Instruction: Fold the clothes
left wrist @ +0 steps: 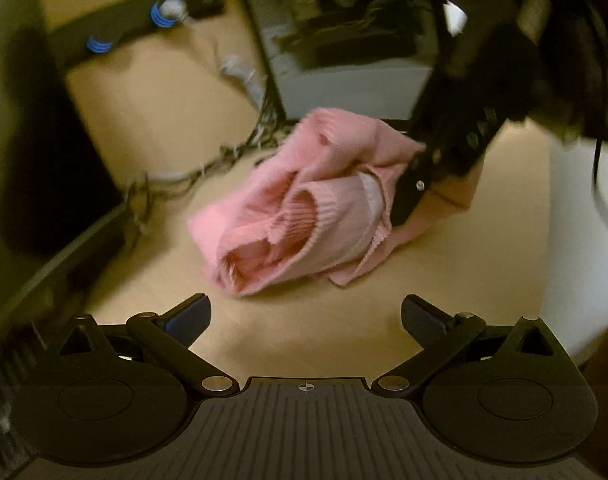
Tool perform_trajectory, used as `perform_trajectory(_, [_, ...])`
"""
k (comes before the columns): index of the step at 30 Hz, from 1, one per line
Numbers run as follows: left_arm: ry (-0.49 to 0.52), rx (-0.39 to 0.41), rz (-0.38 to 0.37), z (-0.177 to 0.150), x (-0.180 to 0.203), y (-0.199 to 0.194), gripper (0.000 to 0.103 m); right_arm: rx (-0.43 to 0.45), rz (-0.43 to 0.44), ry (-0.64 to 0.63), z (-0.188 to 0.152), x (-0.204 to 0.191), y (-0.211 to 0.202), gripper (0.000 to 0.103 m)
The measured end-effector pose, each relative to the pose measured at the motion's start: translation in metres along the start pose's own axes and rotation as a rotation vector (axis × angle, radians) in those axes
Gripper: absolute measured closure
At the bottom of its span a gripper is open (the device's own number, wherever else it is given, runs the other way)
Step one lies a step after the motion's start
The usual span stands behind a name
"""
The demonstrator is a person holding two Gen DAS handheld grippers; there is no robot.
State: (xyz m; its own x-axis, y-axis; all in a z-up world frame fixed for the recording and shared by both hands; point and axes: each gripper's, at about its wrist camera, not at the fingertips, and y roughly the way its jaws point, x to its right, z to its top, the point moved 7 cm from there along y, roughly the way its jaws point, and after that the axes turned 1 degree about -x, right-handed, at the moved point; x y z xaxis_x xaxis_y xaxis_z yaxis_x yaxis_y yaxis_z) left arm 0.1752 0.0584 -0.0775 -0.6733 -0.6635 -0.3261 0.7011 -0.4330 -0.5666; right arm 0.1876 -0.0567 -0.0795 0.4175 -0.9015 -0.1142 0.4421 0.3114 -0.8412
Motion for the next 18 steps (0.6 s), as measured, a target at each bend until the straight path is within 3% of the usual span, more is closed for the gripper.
perform_trajectory(5, [0.125,0.119,0.038,0.022,0.017,0.015,0.000,-0.017,0.009,-0.010,-0.009,-0.010,-0.006,0.082])
perform_trajectory(8, [0.168,0.139,-0.024,0.024,0.022,0.023,0.000,-0.053,0.017,-0.092,-0.016,-0.020,-0.015,0.083])
perform_trajectory(10, [0.148,0.112,-0.147,0.018,0.019,0.033,0.000,-0.089,0.017,-0.155,-0.018,-0.024,-0.027,0.083])
perform_trajectory(15, [-0.097,-0.015,-0.579,0.006,0.013,0.057,0.000,-0.158,-0.009,-0.355,0.006,-0.026,-0.046,0.083])
perform_trajectory(18, [-0.201,-0.037,-0.699,0.005,0.014,0.062,0.000,-0.176,-0.024,-0.440,0.033,-0.013,-0.027,0.082])
